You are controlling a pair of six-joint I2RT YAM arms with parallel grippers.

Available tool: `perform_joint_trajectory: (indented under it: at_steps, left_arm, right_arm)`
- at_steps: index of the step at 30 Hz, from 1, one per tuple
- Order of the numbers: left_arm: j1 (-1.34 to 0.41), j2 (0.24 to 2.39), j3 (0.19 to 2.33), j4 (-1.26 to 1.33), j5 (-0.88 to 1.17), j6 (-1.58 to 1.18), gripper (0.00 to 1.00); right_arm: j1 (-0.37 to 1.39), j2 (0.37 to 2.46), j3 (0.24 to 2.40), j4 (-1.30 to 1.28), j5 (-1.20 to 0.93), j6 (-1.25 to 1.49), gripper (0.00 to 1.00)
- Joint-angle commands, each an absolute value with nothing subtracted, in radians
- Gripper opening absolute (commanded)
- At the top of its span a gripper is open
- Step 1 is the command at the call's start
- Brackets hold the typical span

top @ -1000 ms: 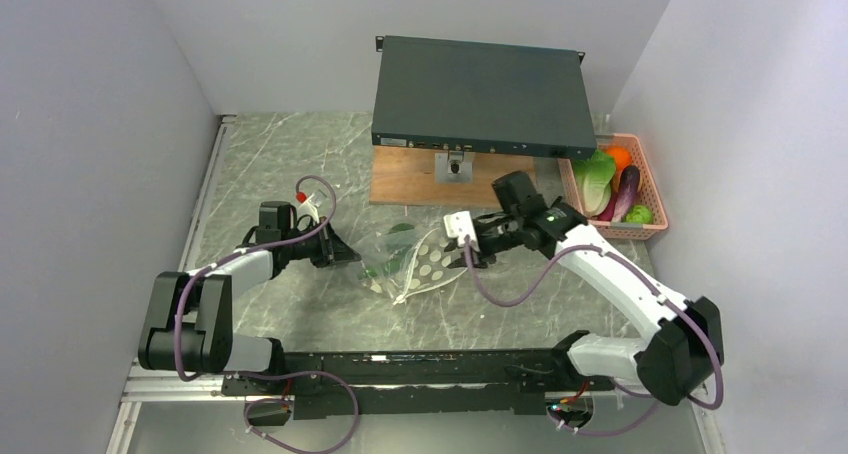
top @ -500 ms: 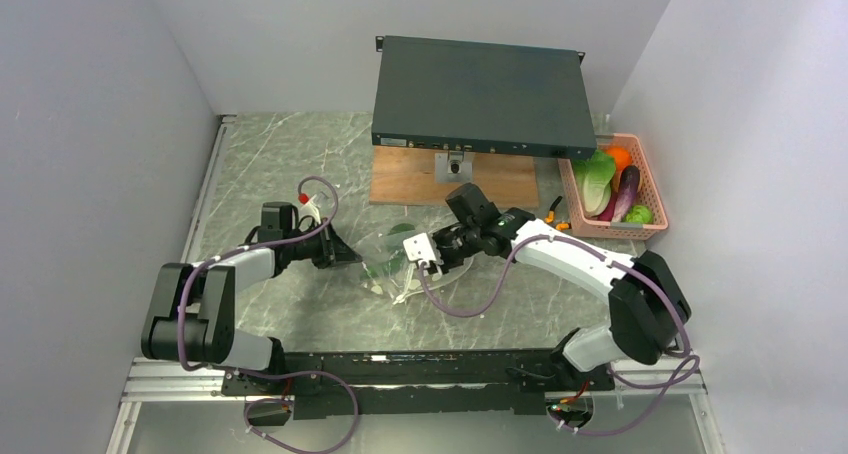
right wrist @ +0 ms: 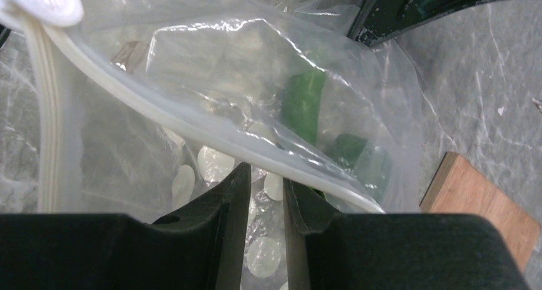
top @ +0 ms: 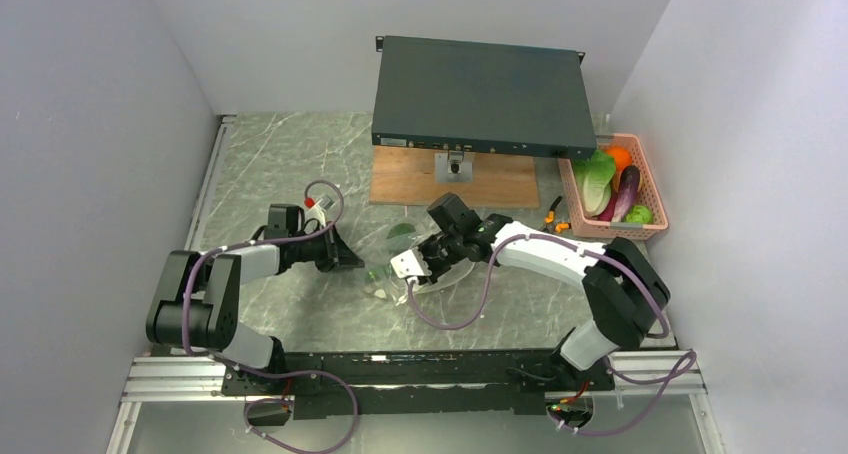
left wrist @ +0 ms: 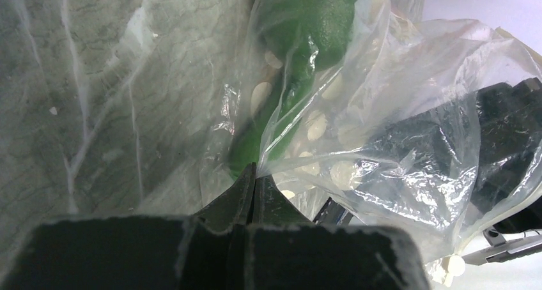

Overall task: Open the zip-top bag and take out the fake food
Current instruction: Pick up the fake vegetable from the zipper food storage bag.

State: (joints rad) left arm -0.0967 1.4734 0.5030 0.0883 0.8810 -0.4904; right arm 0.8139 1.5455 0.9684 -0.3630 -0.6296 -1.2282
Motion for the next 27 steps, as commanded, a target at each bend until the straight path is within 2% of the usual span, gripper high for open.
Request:
perform_joint_trajectory:
  at_steps: [1,7,27]
  left_arm:
    - [-0.118,1.501,0.546,0.073,0.857,-0.457,0.0]
    - [-0.144,1.55,0.573,0.059,0.832,-0.446,0.0]
    - [-0.173,1.614,0.604,0.039,0.816,-0.422,0.0]
  right_arm:
    - [0.837,1.576,0.982,-0.307,-0.633,-1.275,0.28]
    - [0.861,1.614,0.974,-0.264,-0.619,-1.28,0.3]
    - [0.87,1.744,0.986,-0.165,-0.585,-1.286,0.51]
